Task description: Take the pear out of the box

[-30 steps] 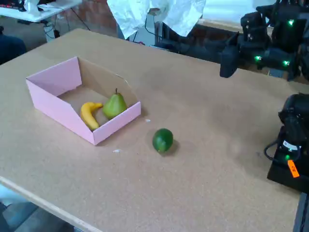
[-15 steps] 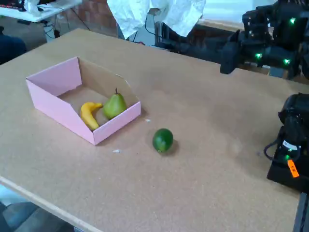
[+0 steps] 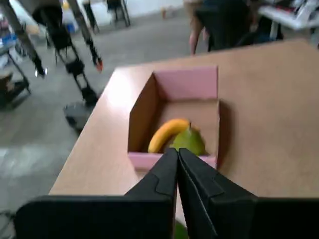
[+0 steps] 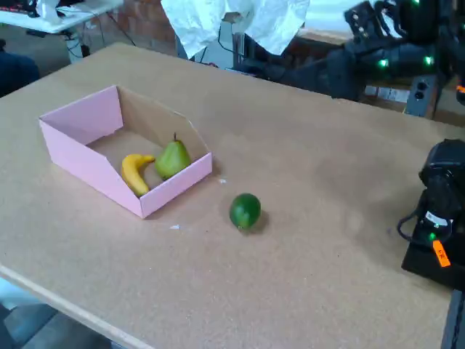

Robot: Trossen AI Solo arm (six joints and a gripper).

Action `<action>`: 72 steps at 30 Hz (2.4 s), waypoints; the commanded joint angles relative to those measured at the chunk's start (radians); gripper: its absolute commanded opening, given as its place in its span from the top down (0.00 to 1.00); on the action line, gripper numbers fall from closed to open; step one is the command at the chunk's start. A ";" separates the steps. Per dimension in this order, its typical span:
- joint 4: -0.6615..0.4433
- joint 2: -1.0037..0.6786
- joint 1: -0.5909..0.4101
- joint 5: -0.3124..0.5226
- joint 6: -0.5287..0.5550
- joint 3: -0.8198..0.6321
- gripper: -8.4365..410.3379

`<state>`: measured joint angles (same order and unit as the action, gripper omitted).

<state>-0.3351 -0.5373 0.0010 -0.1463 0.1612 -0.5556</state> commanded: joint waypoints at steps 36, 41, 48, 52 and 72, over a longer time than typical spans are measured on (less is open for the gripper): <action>-0.793 -0.973 0.053 -0.017 -0.009 -0.821 0.98; -0.838 -1.049 0.055 0.009 -0.018 -0.892 0.98; -0.862 -1.152 0.056 0.054 -0.029 -0.969 0.98; -0.872 -1.209 0.056 0.061 -0.034 -1.003 0.98; -0.971 -1.529 0.056 0.080 -0.084 -1.386 0.98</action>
<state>-1.2709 -2.0129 0.0566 -0.0731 0.0902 -1.8671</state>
